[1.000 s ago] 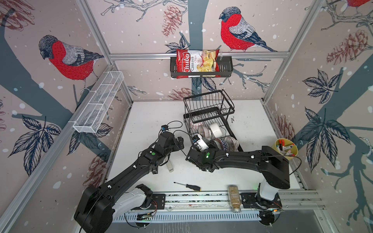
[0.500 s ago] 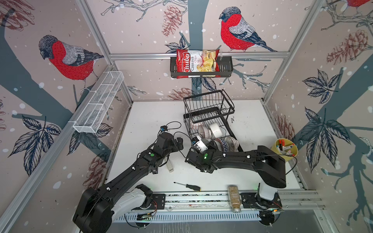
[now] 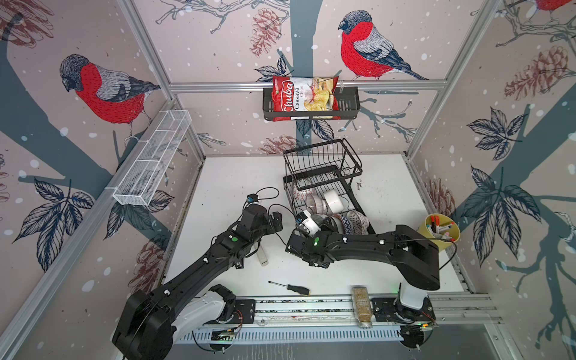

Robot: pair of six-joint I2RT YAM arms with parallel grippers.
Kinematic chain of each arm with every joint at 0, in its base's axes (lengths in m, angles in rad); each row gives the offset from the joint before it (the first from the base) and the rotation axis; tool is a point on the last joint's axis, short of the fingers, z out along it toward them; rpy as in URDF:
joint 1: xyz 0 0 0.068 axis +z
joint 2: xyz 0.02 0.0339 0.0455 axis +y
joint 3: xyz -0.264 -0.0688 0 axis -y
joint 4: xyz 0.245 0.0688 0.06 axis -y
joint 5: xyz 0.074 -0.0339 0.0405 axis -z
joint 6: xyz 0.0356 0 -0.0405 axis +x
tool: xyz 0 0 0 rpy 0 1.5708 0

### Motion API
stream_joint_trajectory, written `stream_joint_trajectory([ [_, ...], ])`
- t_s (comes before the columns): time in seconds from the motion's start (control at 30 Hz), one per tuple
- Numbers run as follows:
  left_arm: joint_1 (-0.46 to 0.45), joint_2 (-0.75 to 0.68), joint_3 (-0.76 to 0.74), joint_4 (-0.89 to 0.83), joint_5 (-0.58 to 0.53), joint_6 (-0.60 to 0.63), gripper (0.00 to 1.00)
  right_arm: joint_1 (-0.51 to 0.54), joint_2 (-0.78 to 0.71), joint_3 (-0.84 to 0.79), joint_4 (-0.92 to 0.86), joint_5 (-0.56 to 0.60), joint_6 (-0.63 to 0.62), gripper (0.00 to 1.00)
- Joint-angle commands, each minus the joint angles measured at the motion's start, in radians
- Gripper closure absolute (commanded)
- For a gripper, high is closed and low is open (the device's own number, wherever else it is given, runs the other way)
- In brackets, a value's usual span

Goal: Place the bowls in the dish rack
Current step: 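Lower the green-patterned bowl on edge into the lower rack with the right gripper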

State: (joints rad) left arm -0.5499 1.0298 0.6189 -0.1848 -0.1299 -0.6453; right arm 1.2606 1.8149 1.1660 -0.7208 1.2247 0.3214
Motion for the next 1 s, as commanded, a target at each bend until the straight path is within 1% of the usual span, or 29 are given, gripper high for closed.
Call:
stream_joint_trajectory([
  [0.0, 0.002, -0.004, 0.009, 0.030, 0.010, 0.020, 0.04, -0.002, 0.003, 0.004, -0.035, 0.078, 0.034, 1.00],
  [0.17, 0.002, -0.005, 0.005, 0.030, 0.014, 0.019, 0.04, -0.005, 0.014, 0.003, -0.054, 0.094, 0.054, 1.00],
  [0.57, 0.004, -0.010, -0.001, 0.032, 0.019, 0.016, 0.04, -0.015, 0.044, 0.007, -0.144, 0.125, 0.155, 1.00],
  [0.83, 0.003, -0.023, -0.008, 0.034, 0.017, 0.012, 0.04, -0.022, 0.052, 0.002, -0.177, 0.147, 0.188, 1.00],
  [0.97, 0.003, -0.024, -0.013, 0.036, 0.020, 0.010, 0.04, -0.024, 0.080, 0.023, -0.251, 0.174, 0.257, 1.00],
])
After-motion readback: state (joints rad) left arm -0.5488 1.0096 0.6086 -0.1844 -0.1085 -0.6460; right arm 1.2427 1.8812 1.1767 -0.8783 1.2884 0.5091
